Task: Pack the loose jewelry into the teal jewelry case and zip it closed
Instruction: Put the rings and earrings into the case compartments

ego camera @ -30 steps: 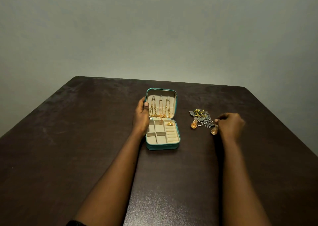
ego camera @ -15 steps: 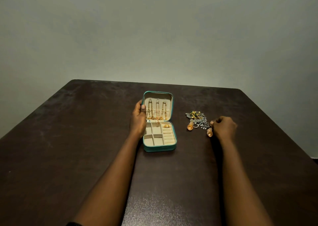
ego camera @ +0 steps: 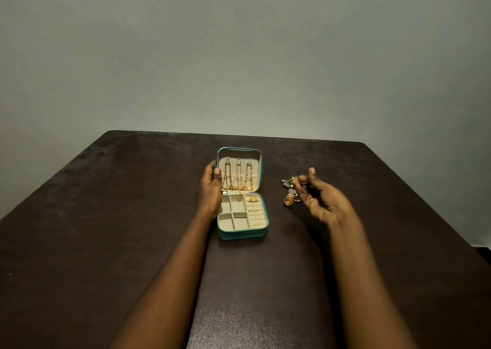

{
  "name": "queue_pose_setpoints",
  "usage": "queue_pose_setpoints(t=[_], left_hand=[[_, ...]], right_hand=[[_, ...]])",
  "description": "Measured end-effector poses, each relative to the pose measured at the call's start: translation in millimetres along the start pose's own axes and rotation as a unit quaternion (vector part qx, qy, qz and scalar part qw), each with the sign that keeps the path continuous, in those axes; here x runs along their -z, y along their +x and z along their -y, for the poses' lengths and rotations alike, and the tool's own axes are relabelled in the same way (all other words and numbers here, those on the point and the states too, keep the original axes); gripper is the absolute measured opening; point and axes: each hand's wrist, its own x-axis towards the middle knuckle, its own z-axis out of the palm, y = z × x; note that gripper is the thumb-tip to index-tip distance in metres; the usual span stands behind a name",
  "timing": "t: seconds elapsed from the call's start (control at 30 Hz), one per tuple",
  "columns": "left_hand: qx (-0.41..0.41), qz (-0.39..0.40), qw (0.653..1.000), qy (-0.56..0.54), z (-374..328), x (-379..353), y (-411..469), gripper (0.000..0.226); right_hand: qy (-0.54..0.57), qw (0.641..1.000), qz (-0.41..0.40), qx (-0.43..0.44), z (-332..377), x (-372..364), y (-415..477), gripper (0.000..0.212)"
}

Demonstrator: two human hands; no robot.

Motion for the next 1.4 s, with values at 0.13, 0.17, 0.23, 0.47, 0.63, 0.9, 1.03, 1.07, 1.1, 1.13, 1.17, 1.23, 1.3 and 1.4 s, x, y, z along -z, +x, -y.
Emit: queue_pose_setpoints(t=[0.13,0.17,0.23,0.47,0.63,0.9,1.03,1.07,1.1,1.13,1.17,1.23,1.3,1.4], left_hand=[[0.005,-0.002,1.000,0.004,2,0,2,0.030],[0.003,-0.002,1.000,0.001,2,0,1,0.030],[-0.002,0.000,1.000,-0.008,2,0,0,0.030],[0.001,-0.003,1.000,-0.006,1,-1,-1,0.031],[-0.003,-0.002,1.000,-0.012,0,-1,-1,0.032],[0.008,-0.001,1.000,-0.022,-1,-1,-1,0.032],[0.009,-0.001,1.000,-0.014,0,0,0,0.033],[0.008,-0.002,1.000,-0.014,0,0,-1,0.033],[0.007,-0.003,1.000,-0.015,0,-1,-1,0.033],[0.006,-0.003,1.000,-0.014,0,-1,-1,0.033],[0.003,-0.004,1.000,-0.010,0,-1,0,0.033],[-0.003,-0.004,1.000,-0.001,2,0,0,0.033],[0.000,-0.002,1.000,0.000,3,0,0,0.033],[0.005,-0.003,1.000,-0.001,2,-1,0,0.033]], right_hand=[[-0.009,1.000,-0.003,-0.024,-1,-6,-6,0.020],[-0.007,1.000,-0.007,-0.017,-2,-7,-7,0.019],[-0.013,1.000,-0.009,0.007,-3,-10,-7,0.012],[-0.221,0.973,0.014,0.070,-8,-12,-22,0.019],[-0.103,0.991,0.055,0.061,-8,-17,-30,0.018],[-0.096,0.987,0.089,0.093,-12,-21,-42,0.006],[-0.209,0.957,0.129,0.151,-19,-20,-45,0.021],[-0.247,0.944,0.131,0.174,-22,-20,-46,0.023],[-0.276,0.932,0.131,0.196,-24,-21,-46,0.024],[-0.293,0.922,0.133,0.214,-26,-21,-46,0.024],[-0.297,0.918,0.139,0.225,-28,-22,-46,0.023],[-0.294,0.913,0.156,0.237,-31,-23,-46,0.020],[-0.290,0.909,0.170,0.246,-34,-25,-48,0.020],[-0.293,0.900,0.183,0.266,-36,-26,-49,0.023]])
